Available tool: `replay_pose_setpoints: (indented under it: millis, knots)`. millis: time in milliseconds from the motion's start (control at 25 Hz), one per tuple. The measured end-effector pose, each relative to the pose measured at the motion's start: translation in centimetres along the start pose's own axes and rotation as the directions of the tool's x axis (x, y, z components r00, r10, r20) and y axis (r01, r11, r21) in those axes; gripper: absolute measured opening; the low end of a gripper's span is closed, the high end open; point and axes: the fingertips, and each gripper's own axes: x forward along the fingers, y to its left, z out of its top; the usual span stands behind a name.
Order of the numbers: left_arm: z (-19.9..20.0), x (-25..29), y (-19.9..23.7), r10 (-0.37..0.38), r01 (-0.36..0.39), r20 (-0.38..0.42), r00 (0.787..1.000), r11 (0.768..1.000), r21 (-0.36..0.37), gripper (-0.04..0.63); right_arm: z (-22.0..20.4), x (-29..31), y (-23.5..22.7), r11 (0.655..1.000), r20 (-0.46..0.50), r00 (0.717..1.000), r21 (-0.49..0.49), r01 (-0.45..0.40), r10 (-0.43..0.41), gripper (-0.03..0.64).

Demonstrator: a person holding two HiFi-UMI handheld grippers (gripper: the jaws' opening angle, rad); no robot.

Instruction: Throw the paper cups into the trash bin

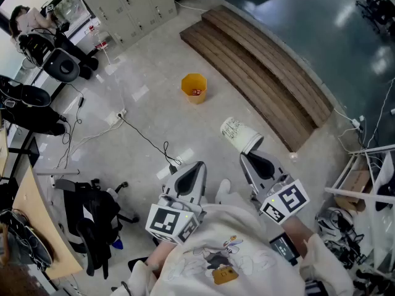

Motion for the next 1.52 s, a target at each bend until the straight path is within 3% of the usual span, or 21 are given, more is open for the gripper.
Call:
replay_pose_setpoints:
  millis: [120, 720, 1080, 1280, 1520]
  knots:
    - [0.4, -0.6, 0.7, 0.000, 0.000, 0.011, 1.000, 1.000, 0.015, 0.006, -0.2, 0.8, 1.0, 0.999, 0.001, 1.000, -0.041, -0.004, 0.004, 0.025]
    - [0.9, 0.3, -0.8, -0.028, 0.028, 0.012, 1.000, 0.999, 0.038, 0.006, 0.6, -0.5, 1.0, 0.999, 0.038, 0.999, -0.030, -0.017, 0.018, 0.025]
    - [-0.4, 2.3, -0.7, 0.043, -0.043, 0.030, 0.999, 0.999, 0.010, 0.006, 0.9, -1.4, -2.9, 0.999, 0.055, 0.998, -0.022, -0.044, 0.045, 0.026]
    - [-0.1, 5.5, 1.8, 0.057, -0.057, 0.012, 0.998, 0.998, -0.012, 0.006, 0.3, 1.1, -6.1, 0.999, 0.018, 0.999, -0.017, -0.036, 0.037, 0.026]
    - [1.8, 12.5, 8.9, 0.025, -0.026, -0.021, 0.999, 0.999, -0.040, 0.006, 0.7, 10.6, -10.0, 0.998, -0.032, 0.999, -0.046, -0.041, 0.040, 0.026]
